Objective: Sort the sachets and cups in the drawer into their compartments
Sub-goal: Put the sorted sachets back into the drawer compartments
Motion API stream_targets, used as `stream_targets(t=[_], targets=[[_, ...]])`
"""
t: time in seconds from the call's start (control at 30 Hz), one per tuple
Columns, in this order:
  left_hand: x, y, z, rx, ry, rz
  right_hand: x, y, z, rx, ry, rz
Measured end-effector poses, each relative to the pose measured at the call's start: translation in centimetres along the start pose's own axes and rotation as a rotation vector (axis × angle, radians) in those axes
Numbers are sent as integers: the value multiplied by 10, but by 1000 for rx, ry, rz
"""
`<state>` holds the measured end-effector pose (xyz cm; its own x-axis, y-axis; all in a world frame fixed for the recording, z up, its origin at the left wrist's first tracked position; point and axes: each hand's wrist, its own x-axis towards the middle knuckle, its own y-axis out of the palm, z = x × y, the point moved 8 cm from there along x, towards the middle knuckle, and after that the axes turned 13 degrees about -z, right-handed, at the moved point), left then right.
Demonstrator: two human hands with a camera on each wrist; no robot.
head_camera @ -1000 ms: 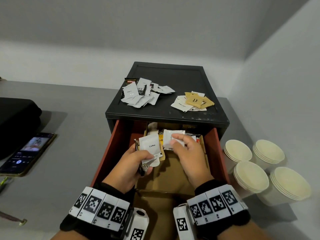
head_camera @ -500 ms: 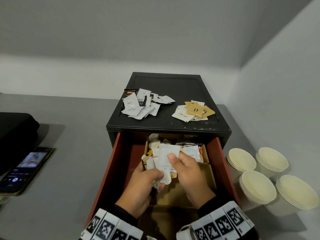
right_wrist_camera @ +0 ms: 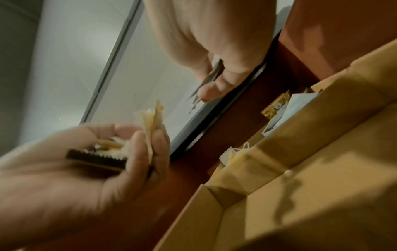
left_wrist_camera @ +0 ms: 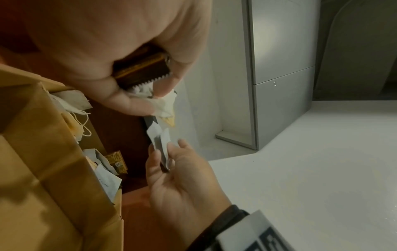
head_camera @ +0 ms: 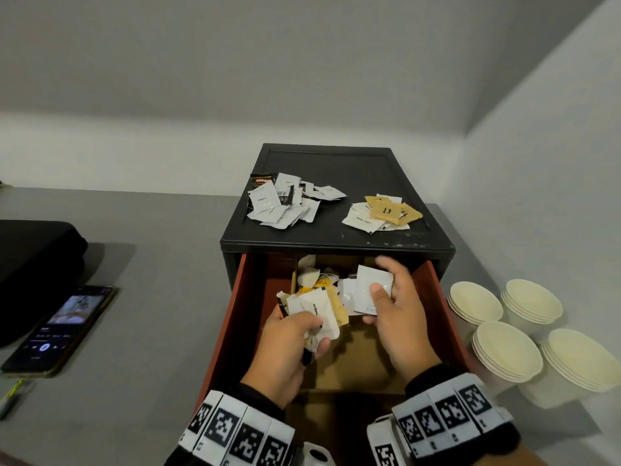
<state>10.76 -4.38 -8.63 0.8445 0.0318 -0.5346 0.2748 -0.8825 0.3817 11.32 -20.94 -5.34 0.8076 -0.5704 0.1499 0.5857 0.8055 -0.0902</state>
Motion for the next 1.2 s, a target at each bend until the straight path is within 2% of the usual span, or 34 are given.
stream_targets(t=[0.13, 0.3, 0.53, 0.73, 0.8, 0.93, 1.1, 1.2], targets=[[-2, 8, 1, -30, -31, 81, -5, 11, -2, -56, 3, 107], [-4, 10, -2, -69, -60, 97, -14, 20, -4, -54, 32, 212], [1, 5, -4, -42, -35, 41, -8, 15, -8, -245, -44, 181], [2, 1, -9, -28, 10, 5, 8, 13, 8, -124, 1, 76], [2, 1, -14, -35, 48, -5, 16, 16, 24, -113, -38, 47], [2, -4, -22, -87, 53, -78, 31, 38, 64, -192, -214, 27], [2, -8, -27, -166, 82, -96, 48, 94, 92, -332, -402, 132], [4, -10, -31, -197, 128, -95, 58, 122, 94, -363, -409, 202]])
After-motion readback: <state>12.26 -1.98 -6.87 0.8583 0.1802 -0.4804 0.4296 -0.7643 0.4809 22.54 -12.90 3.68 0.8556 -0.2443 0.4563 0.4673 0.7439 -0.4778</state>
